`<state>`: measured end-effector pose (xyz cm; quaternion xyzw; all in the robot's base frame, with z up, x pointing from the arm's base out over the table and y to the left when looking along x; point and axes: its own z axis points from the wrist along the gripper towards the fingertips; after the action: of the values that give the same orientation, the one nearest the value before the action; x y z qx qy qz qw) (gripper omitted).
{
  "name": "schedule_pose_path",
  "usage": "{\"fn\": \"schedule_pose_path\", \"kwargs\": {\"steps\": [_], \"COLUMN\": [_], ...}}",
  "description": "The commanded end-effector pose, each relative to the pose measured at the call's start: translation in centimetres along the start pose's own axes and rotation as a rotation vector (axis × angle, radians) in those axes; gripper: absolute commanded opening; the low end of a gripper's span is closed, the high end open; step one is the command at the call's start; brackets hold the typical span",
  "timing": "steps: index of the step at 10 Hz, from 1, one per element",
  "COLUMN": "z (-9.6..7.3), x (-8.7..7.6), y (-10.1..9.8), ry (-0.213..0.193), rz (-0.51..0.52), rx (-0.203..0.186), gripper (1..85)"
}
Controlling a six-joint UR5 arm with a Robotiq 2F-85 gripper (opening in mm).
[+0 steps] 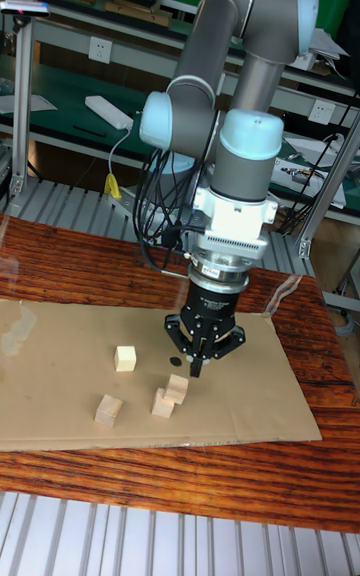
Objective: Stack the blocks in a vertical line of five
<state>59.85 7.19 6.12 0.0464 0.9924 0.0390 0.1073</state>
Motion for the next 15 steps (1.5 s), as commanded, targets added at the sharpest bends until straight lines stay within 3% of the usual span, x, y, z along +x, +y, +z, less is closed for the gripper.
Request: {"fn": "schedule_pose_path", "kwargs": {"steps": [1,4,9,15], "z": [0.9,1.7,1.7,0.9], "x": [-0.8,-1.1,-1.5,-4.0], "y": [-0.1,-0.7,-0.8,-1.9], "ry": [-0.02,-0.026,-0.038,-0.091], "rz": [0.004,-0.012,-0.014,-0.022], "rx": [0.003,0.025,0.03,0.055], "gripper": [1.0,1.0,1.0,1.0]}}
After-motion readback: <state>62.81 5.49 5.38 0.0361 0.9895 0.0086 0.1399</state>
